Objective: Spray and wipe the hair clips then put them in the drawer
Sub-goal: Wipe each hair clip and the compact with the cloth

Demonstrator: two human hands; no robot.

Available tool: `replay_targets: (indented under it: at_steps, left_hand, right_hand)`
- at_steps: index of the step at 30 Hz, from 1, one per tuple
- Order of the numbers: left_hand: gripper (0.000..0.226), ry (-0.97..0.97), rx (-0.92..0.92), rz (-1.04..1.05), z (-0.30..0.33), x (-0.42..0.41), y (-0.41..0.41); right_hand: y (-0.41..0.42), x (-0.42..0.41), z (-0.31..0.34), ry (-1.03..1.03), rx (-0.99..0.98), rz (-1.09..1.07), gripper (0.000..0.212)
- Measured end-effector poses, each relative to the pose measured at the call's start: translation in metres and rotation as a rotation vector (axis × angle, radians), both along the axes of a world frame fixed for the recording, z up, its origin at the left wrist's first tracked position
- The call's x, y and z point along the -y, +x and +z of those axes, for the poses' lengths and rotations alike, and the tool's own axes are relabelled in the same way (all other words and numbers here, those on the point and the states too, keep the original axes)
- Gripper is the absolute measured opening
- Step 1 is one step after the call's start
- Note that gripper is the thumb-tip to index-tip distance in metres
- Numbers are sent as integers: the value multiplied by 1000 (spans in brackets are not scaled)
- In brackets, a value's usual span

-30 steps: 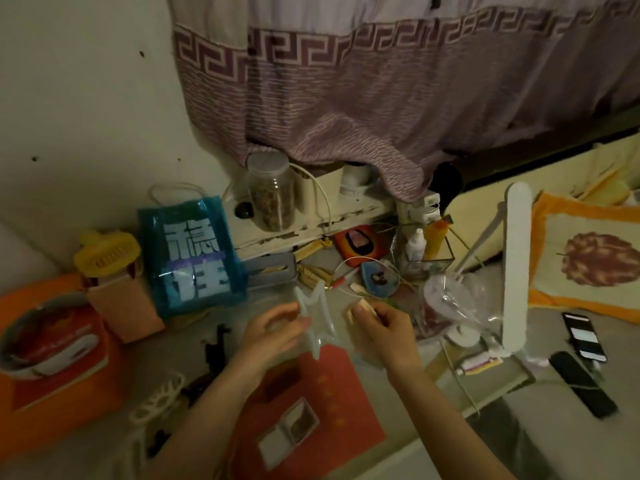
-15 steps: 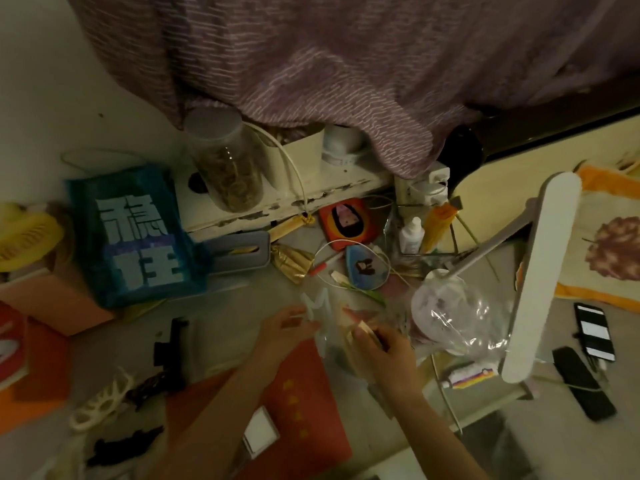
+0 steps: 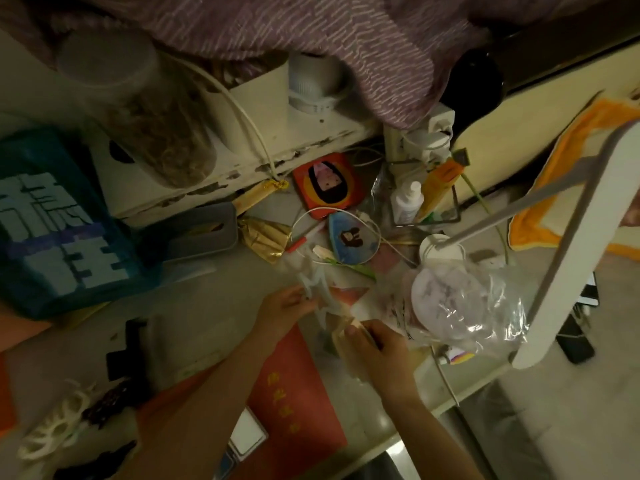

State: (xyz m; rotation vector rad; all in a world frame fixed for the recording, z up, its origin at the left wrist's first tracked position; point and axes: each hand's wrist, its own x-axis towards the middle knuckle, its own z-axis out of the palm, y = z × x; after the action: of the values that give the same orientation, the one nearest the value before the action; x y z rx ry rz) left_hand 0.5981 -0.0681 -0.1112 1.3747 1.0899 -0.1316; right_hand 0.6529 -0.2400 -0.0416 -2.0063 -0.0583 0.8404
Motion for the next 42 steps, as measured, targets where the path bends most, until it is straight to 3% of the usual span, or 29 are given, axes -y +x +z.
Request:
replay_targets:
  at_steps: [2,10,13,21,26,36,42]
  left_hand:
    - [17,30,-2,-42,0,1,1]
    - [13,91,2,-23,-11,0,8]
    - [43,139,-22,-16,-8,1,15]
    - [54,122,7,80,-1,5,2]
    - [47,117,53,230,14,11,-26]
    - [44,375,51,371,54,25,-131]
    - [40,508,-5,425,66,30,-215]
  right_hand:
    - [1,0,-2,-22,-8,-9,12]
    - [0,3,-5,-41,-21,-33,14]
    - [-1,4,-5,-33,-34,-32,13]
    - [-4,7,0,4,1,8,12]
    - [-12,9,8,26,23,50,15]
    - [-55,-5,24,150,24,257,25]
    - [-108,-22,30,143,26,411,15]
